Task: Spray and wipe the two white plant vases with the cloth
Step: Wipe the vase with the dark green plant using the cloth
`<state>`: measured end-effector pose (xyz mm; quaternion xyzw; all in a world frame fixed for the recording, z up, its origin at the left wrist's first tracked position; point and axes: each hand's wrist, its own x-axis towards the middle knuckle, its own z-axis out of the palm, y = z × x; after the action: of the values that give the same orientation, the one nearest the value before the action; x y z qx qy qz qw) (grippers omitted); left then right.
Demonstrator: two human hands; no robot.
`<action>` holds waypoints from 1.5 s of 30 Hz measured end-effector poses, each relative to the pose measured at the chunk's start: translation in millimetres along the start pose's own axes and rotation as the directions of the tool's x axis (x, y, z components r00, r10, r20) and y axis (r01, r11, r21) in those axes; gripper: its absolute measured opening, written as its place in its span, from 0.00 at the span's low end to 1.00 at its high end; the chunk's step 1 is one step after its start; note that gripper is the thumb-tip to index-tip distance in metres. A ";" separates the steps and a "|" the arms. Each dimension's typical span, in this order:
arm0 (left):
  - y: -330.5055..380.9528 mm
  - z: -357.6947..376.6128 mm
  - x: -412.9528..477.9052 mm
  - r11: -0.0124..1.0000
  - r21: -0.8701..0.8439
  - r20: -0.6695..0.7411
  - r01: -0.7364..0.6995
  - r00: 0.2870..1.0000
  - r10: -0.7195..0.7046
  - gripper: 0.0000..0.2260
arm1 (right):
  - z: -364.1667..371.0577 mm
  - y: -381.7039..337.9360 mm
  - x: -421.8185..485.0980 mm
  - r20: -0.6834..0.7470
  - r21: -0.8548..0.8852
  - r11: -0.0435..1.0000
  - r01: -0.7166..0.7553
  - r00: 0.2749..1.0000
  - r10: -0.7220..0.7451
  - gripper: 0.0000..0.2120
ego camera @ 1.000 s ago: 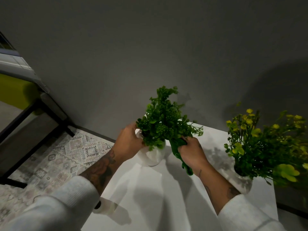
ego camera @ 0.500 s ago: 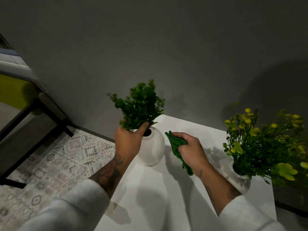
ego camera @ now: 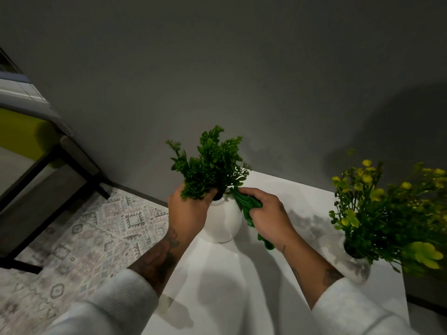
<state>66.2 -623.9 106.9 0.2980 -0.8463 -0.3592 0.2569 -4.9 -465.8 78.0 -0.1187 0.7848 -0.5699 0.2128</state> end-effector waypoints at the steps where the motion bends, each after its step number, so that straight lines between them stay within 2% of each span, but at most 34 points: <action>1: -0.4 -1.2 1.1 1.000 -0.005 0.025 0.013 1.000 -0.013 0.13 | 2.3 0.8 0.0 0.002 -0.003 1.000 0.012 1.000 -0.012 0.33; 7: -3.1 -7.7 10.8 0.997 0.074 0.157 -0.034 0.987 0.022 0.06 | 18.3 9.2 -9.9 -0.016 -0.021 0.992 0.121 0.992 -0.122 0.34; 12: -7.2 -14.2 21.7 0.995 -0.032 0.241 0.099 0.966 -0.089 0.05 | 25.3 17.0 -25.5 -0.012 -0.150 0.951 0.269 0.962 -0.274 0.35; 16: -10.0 -19.0 25.5 0.997 -0.059 0.311 0.058 0.950 -0.037 0.05 | 26.2 18.5 -30.1 0.004 -0.185 0.929 0.322 0.945 -0.327 0.33; 20: -10.9 -20.5 27.6 1.000 -0.020 0.321 0.018 0.947 -0.011 0.09 | 25.2 12.3 -14.8 0.019 -0.174 0.940 0.295 0.955 -0.296 0.33; 25: -11.7 -20.9 29.0 0.999 0.042 0.323 0.003 0.946 -0.016 0.07 | 23.0 1.2 7.7 0.043 -0.174 0.961 0.215 0.977 -0.211 0.33; 29: -10.0 -22.3 28.4 0.997 0.072 0.365 -0.033 0.931 0.004 0.05 | 31.3 11.0 -13.5 -0.039 -0.204 0.937 0.284 0.954 -0.297 0.33; 32: -12.4 -25.6 26.7 0.981 0.129 0.422 -0.143 0.903 0.076 0.05 | 34.0 24.6 -29.8 -0.050 -0.227 0.908 0.353 0.927 -0.373 0.32; 35: -11.1 -28.4 24.4 0.979 0.107 0.432 -0.175 0.895 0.113 0.05 | 33.3 26.3 -28.0 -0.066 -0.202 0.908 0.368 0.919 -0.388 0.31; 42: -10.6 -25.5 22.8 0.960 0.166 0.397 -0.228 0.906 0.146 0.07 | 24.9 9.6 8.7 0.013 -0.182 0.962 0.203 0.979 -0.204 0.31; 45: -11.3 -24.7 23.0 0.955 0.220 0.392 -0.198 0.915 0.100 0.07 | 32.4 10.9 -9.0 -0.028 -0.207 0.928 0.309 0.947 -0.321 0.31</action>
<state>70.0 -657.4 118.5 0.1881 -0.9391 -0.2771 0.0764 18.8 -485.8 61.0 -0.2462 0.8148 -0.5185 0.0813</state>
